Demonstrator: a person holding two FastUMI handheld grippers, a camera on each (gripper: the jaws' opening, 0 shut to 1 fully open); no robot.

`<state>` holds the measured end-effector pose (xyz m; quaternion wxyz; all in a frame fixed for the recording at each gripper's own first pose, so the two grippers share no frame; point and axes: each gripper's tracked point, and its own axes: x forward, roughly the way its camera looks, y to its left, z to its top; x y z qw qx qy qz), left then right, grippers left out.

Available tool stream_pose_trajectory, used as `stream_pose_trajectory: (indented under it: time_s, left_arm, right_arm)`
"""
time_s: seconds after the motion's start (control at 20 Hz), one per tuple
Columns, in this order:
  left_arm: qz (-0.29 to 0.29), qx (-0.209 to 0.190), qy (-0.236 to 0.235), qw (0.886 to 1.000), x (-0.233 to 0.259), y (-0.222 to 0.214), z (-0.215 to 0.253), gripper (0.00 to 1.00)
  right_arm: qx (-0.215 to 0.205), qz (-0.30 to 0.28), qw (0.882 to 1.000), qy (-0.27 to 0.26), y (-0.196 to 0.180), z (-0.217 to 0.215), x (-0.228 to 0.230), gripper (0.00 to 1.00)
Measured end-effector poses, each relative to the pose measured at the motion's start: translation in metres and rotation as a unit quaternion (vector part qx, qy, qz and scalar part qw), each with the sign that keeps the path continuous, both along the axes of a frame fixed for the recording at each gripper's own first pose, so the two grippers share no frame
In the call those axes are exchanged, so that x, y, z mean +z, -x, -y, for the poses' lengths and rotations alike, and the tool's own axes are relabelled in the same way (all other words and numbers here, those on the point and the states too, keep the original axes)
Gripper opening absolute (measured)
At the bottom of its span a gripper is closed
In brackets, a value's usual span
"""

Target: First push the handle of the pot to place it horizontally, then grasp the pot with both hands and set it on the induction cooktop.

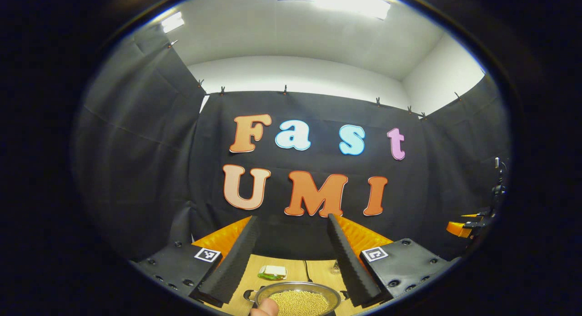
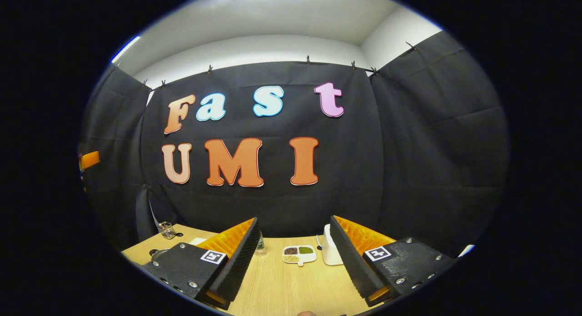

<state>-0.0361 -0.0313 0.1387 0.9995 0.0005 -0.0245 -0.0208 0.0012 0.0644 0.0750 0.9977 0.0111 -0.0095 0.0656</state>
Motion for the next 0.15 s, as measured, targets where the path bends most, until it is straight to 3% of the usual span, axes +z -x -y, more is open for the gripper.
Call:
stream_pose_trajectory:
  time_s: [0.15]
  left_arm:
    - [-0.014,-0.007,0.001,1.0,-0.0067,-0.0028,0.0058,0.97]
  right_arm:
    - [0.002,-0.001,1.0,-0.001,0.0018,0.0024,-0.0013,1.0]
